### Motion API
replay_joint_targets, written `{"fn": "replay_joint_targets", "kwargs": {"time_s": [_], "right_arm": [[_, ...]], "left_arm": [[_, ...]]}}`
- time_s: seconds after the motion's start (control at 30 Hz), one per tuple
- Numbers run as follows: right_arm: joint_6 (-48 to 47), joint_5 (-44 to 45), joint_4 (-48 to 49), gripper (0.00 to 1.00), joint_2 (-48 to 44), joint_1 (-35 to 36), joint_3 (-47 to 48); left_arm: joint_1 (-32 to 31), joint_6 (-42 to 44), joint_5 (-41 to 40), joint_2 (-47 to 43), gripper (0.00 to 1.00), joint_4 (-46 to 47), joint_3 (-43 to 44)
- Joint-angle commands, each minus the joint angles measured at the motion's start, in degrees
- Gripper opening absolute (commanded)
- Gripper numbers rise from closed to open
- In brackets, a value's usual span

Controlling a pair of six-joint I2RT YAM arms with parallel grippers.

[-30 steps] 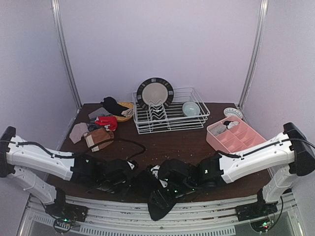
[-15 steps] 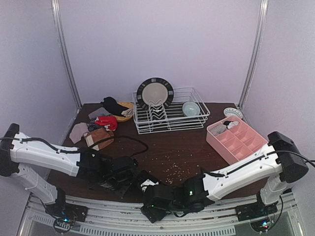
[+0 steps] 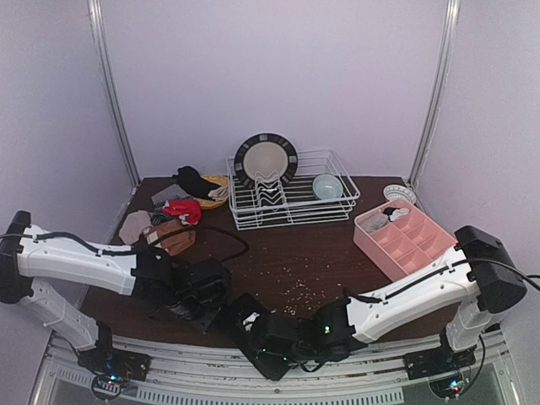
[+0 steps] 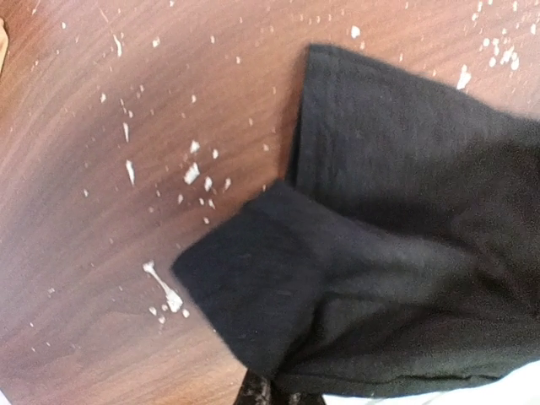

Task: Roll the underwear
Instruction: Fold the underwear at the center of the board.

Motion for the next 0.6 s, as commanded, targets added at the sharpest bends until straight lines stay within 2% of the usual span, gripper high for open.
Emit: {"fn": "replay_joint_targets", "kwargs": {"time_s": [0.0, 0.1, 0.27, 0.4, 0.5, 0.57], "right_arm": [[0.7, -15.2, 7.2, 0.0, -4.0, -4.1, -6.0], [2.9, -24.2, 13.1, 0.0, -5.6, -8.3, -10.8], [5.2, -33.2, 18.5, 0.0, -6.3, -12.8, -15.0], [7.3, -37.8, 24.2, 0.0, -5.7, -15.3, -17.7], [6.5, -38.0, 24.0, 0.0, -6.0, -15.8, -17.7], [5.4, -36.9, 21.7, 0.0, -6.8, -15.7, -17.2]], "left_arm": [[3.4, 4.1, 1.4, 0.2, 0.0, -0.7, 3.7], [5.3, 6.6, 2.6, 2.5, 0.0, -1.9, 6.2], [7.2, 11.3, 4.2, 7.7, 0.0, -3.4, 11.4], [8.0, 14.1, 5.3, 13.6, 0.0, -5.5, 16.8], [8.1, 14.5, 4.6, 16.6, 0.0, -7.2, 20.0], [8.0, 14.0, 4.4, 15.6, 0.19, -6.6, 19.9]]}}
